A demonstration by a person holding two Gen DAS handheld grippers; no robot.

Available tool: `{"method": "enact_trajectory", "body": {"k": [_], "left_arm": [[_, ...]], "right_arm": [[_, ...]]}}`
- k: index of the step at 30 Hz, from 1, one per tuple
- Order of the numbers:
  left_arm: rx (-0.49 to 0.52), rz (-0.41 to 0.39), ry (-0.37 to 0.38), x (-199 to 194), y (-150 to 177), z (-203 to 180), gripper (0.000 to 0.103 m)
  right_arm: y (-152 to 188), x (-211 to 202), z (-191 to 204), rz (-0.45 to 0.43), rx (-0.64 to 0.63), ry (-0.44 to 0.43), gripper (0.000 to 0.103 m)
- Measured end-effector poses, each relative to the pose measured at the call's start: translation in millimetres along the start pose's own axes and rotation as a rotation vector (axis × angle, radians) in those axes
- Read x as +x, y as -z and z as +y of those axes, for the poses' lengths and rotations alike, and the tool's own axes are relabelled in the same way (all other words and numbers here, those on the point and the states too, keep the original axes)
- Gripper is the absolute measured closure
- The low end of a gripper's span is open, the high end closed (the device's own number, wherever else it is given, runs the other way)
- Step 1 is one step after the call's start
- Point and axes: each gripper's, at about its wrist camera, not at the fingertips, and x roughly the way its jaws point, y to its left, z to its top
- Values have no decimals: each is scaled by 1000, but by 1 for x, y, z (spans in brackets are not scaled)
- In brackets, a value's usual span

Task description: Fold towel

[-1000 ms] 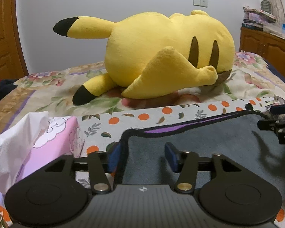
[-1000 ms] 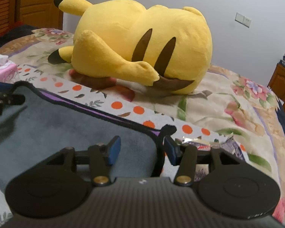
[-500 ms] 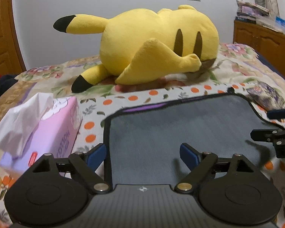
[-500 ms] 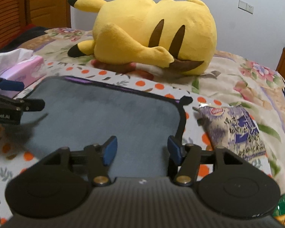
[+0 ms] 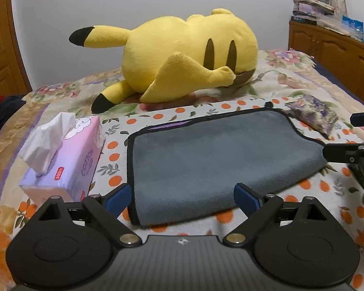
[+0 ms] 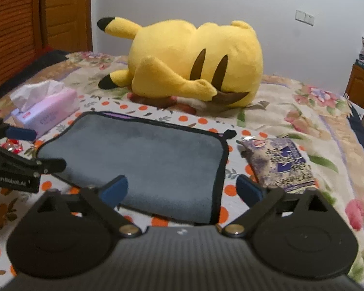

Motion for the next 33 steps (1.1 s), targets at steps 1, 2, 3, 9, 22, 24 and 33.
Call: {"method": "enact_trajectory", "body": {"k": [1, 2, 3, 9, 22, 24, 33], "left_arm": [[0, -1, 1, -5, 1, -2, 7], [0, -1, 2, -9, 2, -3, 6], [-1, -1, 3, -14, 2, -4, 6], [-4, -14, -8, -43, 7, -11, 3], [-2, -50, -34, -111, 10, -26, 1], [-2, -57, -27, -122, 10, -29, 0], [-14, -79, -11, -167, 10, -38, 0]], "right_arm": [[1, -4, 0, -1, 4, 0, 2], [1, -8, 0, 0, 6, 3, 0], [1, -13, 0, -3, 5, 7, 0], [7, -38, 2, -15, 16, 7, 0], [13, -99, 10, -48, 24, -1, 0], [13, -111, 12, -60, 21, -4, 0], [15, -151, 13, -105, 32, -8, 0]]}}
